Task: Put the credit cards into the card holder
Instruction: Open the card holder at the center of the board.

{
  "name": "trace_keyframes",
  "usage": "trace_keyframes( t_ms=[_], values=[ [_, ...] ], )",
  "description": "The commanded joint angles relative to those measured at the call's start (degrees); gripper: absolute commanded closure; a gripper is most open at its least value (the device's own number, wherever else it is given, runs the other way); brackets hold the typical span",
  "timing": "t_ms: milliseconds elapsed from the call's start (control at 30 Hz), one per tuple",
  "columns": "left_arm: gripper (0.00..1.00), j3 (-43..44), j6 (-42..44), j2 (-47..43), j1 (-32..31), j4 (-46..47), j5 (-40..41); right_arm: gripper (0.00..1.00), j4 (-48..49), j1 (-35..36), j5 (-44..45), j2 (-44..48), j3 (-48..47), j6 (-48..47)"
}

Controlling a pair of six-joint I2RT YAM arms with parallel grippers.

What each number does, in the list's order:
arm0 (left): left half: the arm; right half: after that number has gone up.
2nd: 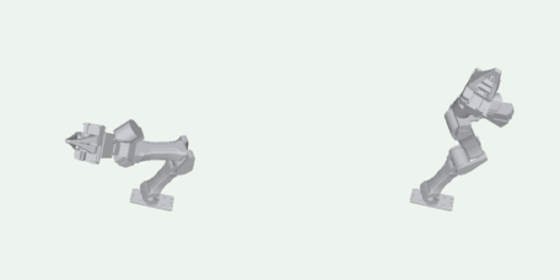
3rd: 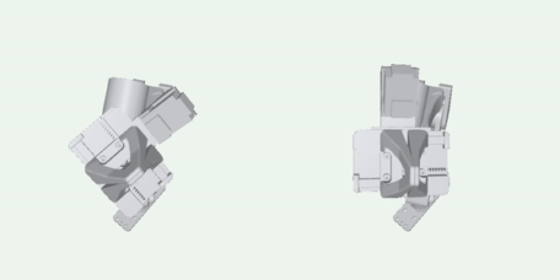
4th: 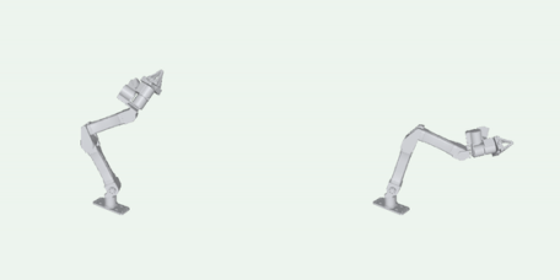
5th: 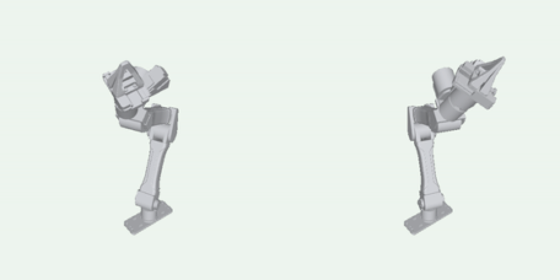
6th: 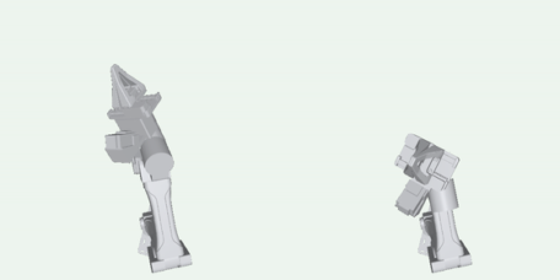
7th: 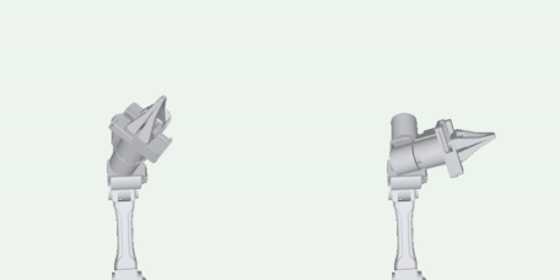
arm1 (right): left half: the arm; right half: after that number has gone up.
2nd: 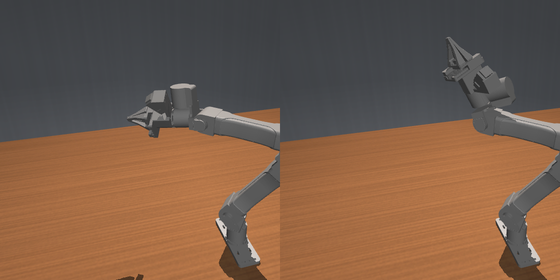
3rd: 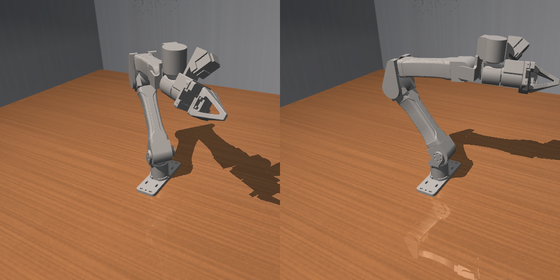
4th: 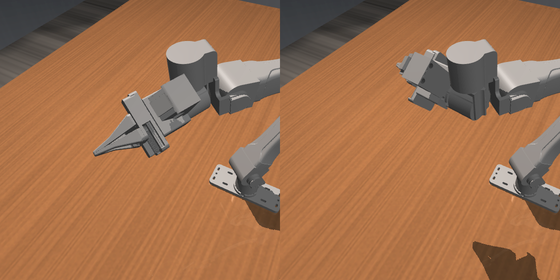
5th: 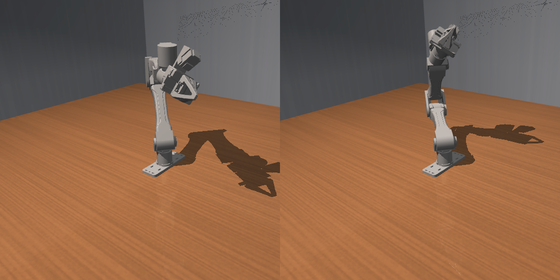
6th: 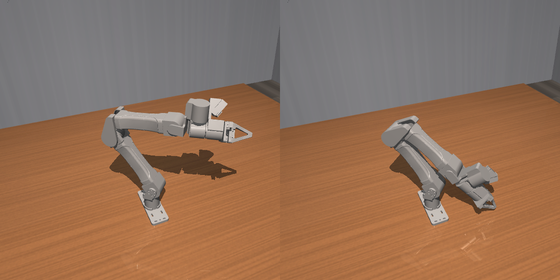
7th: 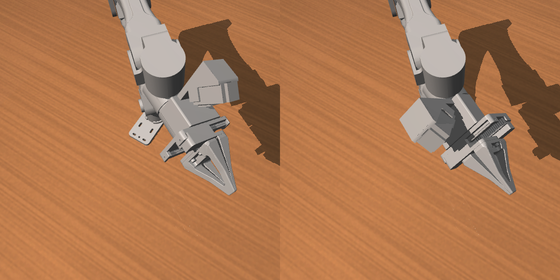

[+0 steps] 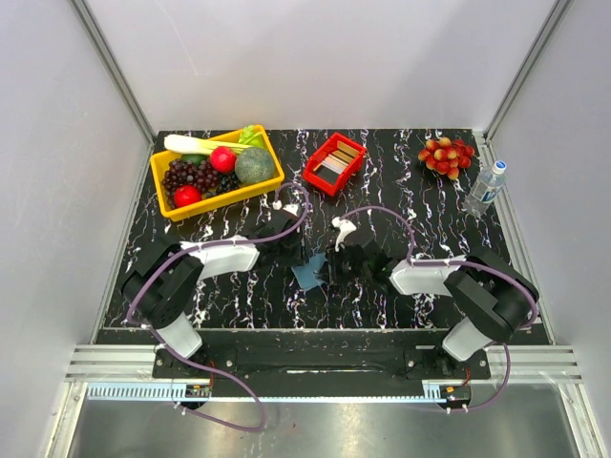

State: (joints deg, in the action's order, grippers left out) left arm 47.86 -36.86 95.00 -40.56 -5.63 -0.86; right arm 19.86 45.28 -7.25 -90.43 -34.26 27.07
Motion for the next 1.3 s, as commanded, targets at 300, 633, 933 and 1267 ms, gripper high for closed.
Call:
trace_keyframes(
  t_ms=[300, 633, 933, 1267],
  values=[
    [0.68, -2.50, -3.57, 4.41, -1.89, 0.71, 3.85, 0.98, -3.59, -1.07, -13.25, -5.98, -4.24, 11.50],
    [0.60, -6.54, -2.52, -5.61, -2.07, -3.33, 10.01, 0.87, -6.14, -1.59, -4.88, -7.56, -4.76, 18.47],
    [0.59, -10.32, -3.13, -10.18, -2.07, -2.46, 11.67, 0.77, -6.41, -4.50, -12.42, -9.23, -7.75, 13.36],
    [0.32, -8.57, 2.22, -17.83, -2.16, -2.82, 8.88, 0.67, -5.79, -4.50, -14.91, -7.04, -6.52, 12.75]
  ],
)
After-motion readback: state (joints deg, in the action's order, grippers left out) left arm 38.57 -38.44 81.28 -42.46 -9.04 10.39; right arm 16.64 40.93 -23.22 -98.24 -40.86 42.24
